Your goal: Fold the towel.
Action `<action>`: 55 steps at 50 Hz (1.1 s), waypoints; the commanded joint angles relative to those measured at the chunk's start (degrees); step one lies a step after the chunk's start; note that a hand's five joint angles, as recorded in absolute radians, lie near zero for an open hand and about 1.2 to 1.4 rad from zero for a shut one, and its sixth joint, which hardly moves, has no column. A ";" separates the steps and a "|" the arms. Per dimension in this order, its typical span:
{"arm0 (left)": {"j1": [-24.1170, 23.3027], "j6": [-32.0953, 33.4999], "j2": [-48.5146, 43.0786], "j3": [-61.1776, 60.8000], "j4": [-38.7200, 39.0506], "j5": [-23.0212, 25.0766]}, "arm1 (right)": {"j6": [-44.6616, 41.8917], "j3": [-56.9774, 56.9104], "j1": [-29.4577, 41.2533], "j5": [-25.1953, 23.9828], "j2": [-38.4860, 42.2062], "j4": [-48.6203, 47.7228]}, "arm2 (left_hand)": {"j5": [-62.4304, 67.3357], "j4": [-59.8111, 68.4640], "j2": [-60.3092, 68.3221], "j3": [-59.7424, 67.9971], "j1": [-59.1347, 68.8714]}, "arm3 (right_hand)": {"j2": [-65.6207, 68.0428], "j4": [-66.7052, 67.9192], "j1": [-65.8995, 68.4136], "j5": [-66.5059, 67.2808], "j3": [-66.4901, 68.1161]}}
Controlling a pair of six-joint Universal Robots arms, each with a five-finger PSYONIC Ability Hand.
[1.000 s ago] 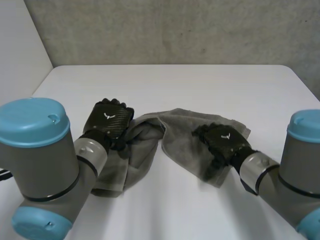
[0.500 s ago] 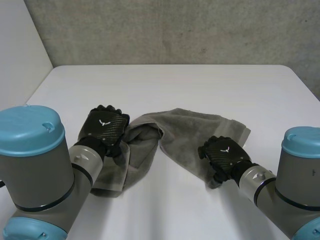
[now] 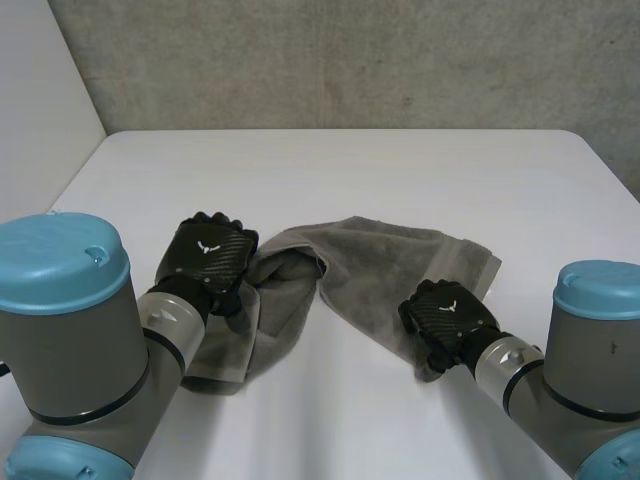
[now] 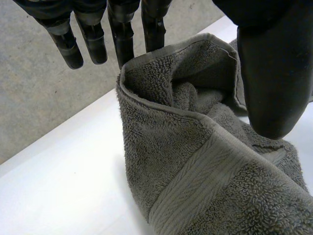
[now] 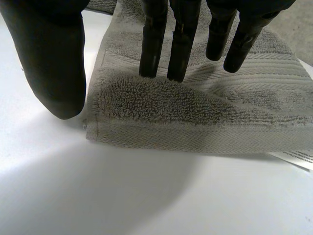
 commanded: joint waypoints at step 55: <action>0.18 -2.19 1.58 -1.51 -0.52 -1.61 | 1.94 -10.39 -10.86 -7.21 -8.61 5.74 | -0.82 -2.69 -2.71 -2.27 -3.63 | 42.16 -2.67 41.93 42.03 0.30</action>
